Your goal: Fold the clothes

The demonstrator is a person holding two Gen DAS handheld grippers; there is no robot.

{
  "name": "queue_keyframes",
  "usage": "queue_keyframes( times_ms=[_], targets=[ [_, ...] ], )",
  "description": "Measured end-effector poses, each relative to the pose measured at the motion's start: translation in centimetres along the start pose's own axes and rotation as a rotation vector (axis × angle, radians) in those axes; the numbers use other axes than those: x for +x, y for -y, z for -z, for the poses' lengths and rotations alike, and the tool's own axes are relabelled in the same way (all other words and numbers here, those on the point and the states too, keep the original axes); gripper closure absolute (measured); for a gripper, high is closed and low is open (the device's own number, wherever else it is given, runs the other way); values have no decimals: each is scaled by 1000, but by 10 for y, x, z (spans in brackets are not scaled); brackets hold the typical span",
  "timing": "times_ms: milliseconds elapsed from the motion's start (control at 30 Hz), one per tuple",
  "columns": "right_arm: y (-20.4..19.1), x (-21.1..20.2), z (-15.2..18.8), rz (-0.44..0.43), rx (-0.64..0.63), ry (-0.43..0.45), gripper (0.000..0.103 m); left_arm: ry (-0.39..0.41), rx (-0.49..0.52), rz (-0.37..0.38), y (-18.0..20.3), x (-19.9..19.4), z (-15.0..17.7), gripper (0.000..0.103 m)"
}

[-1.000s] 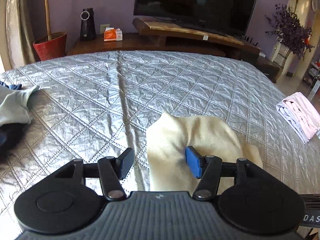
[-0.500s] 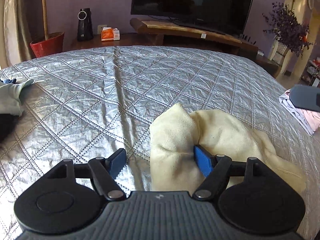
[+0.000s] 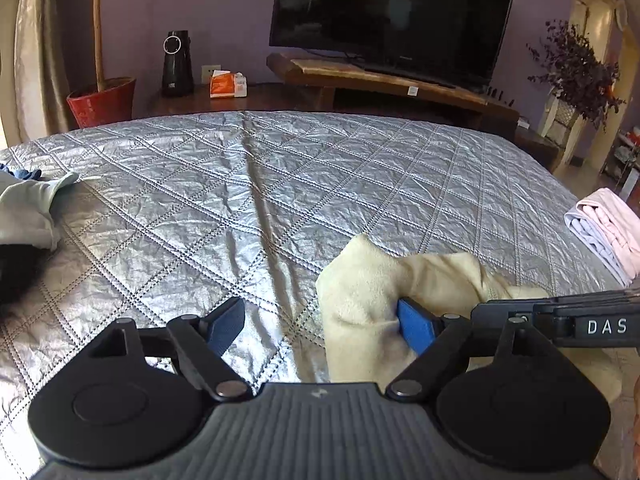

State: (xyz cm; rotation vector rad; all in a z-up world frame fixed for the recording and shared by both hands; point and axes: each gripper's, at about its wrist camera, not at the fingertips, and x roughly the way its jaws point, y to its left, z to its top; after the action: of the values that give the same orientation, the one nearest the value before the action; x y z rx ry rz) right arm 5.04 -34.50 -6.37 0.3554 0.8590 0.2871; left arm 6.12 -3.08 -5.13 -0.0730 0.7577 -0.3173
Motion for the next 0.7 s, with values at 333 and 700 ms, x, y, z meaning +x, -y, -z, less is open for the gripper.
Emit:
queue_keyframes(
  times_ms=[333,700],
  targets=[
    [1,3,-3,0,0,-4,99,51,-315,-30,-55,-13,-9,58],
    [-1,4,-4,3,-26,-7,99,9,-122,-25,-6,13,-4,39]
  ],
)
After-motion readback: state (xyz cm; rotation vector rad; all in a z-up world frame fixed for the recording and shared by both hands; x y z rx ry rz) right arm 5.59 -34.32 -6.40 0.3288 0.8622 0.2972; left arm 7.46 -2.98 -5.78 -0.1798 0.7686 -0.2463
